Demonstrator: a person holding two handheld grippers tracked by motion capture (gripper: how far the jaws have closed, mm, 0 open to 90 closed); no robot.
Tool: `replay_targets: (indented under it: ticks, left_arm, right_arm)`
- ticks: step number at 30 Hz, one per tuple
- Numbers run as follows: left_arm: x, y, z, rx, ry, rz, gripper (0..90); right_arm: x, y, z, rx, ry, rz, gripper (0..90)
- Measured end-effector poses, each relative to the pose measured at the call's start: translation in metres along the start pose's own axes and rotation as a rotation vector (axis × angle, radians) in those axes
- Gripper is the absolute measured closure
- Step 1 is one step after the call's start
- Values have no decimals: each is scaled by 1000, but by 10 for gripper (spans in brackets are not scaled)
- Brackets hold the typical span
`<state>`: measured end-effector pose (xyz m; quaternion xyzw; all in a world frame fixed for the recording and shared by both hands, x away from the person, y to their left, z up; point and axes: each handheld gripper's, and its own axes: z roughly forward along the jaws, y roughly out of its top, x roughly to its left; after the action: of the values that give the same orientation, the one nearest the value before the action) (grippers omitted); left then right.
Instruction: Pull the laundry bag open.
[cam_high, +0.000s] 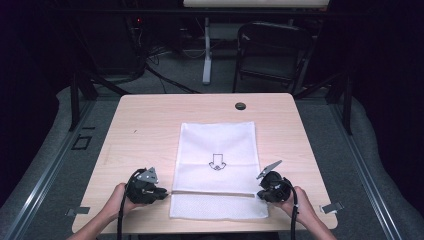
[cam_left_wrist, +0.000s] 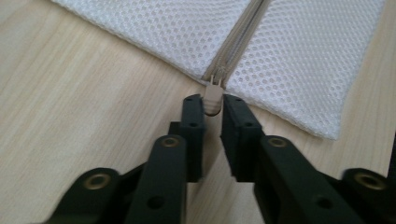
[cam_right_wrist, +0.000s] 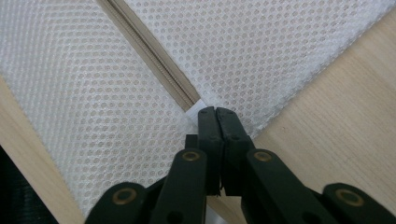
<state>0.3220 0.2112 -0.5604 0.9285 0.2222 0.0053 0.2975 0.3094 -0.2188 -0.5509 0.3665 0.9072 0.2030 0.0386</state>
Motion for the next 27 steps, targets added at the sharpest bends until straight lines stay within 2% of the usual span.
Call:
replay_targets:
  ticks: [2, 3, 6, 8, 10, 11, 12, 13, 15, 16, 19, 20, 21, 23, 25, 27]
  left_arm:
    - [-2, 2, -3, 2, 20, -9, 572]
    - [-2, 2, -5, 1, 16, -11, 535]
    - [-5, 6, -12, -1, 48, -20, 414]
    - [-7, 8, -18, -11, 81, -37, 340]
    - [-9, 10, -27, -23, 118, -74, 258]
    - [-9, 11, -30, -19, 122, -83, 206]
    - [-10, 12, -33, -17, 151, -95, 162]
    - [-12, 12, -37, -25, 171, -108, 156]
    - [-14, 12, -44, -25, 196, -152, 131]
    - [-15, 11, -47, -32, 206, -176, 105]
    - [-19, 5, -54, -30, 278, -204, 79]
    - [-20, 3, -56, -18, 295, -206, 73]
    - [-20, 1, -58, -10, 311, -218, 71]
    - [-21, -4, -62, -11, 322, -237, 41]
    - [-22, -7, -66, -25, 343, -247, 35]
    - [-21, -9, -66, -29, 344, -265, 26]
  right_arm:
    - [0, 2, -6, 0, -2, -7, 705]
    - [2, 2, -7, -18, 4, 0, 679]
    - [4, 4, -16, -27, -24, -10, 510]
    - [3, 3, -23, -41, -40, -2, 377]
    - [1, 1, -30, -57, -31, 8, 300]
    - [0, 0, -34, -60, -42, 15, 245]
    - [-1, -2, -37, -65, -59, 13, 182]
    - [-1, -4, -40, -86, -71, 19, 149]
    - [-5, -9, -49, -92, -102, 28, 111]
    - [-7, -13, -51, -108, -99, 54, 76]
    - [-14, -25, -60, -102, -127, 95, 24]
    - [-16, -30, -61, -116, -138, 109, 9]
    - [-19, -35, -63, -106, -154, 116, 4]
    - [-22, -45, -65, -120, -158, 148, 0]
    - [-26, -53, -66, -107, -177, 163, 0]
    - [-30, -58, -64, -110, -179, 172, 0]
